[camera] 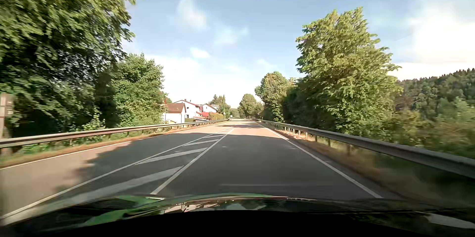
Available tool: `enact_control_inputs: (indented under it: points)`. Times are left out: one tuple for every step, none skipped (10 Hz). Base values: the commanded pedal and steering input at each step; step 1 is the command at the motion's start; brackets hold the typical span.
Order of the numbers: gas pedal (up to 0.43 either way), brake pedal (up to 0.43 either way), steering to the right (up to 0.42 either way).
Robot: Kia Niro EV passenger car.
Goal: Follow the waypoints while adhering to traffic rules and regulations
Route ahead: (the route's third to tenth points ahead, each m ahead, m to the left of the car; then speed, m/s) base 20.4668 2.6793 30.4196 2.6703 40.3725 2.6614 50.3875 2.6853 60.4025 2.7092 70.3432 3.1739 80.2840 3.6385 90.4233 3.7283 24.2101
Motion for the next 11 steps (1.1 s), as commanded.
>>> enact_control_inputs:
  points:
    - [0.248, 0.0, -0.007]
    - [0.248, 0.0, -0.007]
    - [0.26, 0.0, -0.007]
    - [0.26, 0.0, -0.006]
    - [0.26, 0.0, -0.006]
    - [0.248, 0.0, -0.005]
    - [0.248, 0.0, -0.005]
    - [0.248, 0.0, -0.005]
    - [0.248, 0.0, -0.004]
    - [0.26, 0.0, -0.004]
    - [0.28, 0.0, -0.004]
